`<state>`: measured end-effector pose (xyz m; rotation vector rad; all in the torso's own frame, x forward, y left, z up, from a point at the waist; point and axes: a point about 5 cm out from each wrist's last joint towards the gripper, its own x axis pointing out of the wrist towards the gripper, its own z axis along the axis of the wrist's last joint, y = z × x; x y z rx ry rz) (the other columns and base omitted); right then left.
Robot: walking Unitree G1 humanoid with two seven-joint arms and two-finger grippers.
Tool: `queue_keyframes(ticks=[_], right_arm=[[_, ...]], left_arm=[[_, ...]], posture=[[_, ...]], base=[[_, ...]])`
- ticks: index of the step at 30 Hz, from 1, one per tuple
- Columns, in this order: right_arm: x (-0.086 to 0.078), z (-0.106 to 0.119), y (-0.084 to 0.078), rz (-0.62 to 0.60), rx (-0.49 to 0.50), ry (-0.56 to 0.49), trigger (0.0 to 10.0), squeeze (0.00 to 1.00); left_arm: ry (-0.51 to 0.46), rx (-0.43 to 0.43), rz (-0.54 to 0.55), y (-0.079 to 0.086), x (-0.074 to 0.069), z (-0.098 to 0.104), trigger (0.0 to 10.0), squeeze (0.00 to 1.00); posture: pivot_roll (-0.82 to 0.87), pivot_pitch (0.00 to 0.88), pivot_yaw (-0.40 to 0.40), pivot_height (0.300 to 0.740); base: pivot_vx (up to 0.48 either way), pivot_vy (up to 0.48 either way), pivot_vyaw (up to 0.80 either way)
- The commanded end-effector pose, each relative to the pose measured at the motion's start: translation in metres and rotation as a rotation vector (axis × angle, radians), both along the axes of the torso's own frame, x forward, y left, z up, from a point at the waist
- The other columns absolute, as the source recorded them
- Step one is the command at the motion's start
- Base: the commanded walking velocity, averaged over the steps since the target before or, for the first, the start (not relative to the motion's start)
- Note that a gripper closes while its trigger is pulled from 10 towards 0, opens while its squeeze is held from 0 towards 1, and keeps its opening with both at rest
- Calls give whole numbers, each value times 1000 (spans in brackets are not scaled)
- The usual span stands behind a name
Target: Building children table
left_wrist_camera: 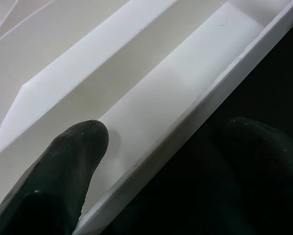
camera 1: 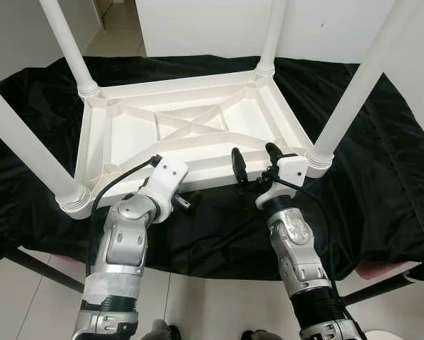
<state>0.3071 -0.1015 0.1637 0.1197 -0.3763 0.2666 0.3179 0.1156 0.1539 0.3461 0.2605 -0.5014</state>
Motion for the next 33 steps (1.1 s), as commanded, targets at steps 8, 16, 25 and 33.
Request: queue_keyframes(ticks=[8,16,25,33], right_arm=[[-1,1,-1,-13,-8,8,10000,0],[-1,2,-2,-21,-8,9,10000,0],[2,4,-1,-27,-4,8,10000,0],[3,5,-2,-32,-4,4,10000,0]], left_arm=[[-26,71,351,18,16,-6,10000,0],[-42,25,362,18,19,0,8549,0],[-55,29,363,22,20,2,0,0],[-61,32,355,20,21,3,78,0]], posture=[[-120,108,63,740],[-122,114,62,740],[-119,114,63,740],[-119,113,67,740]], base=[[0,0,0],[0,0,0],[0,0,0],[0,0,0]])
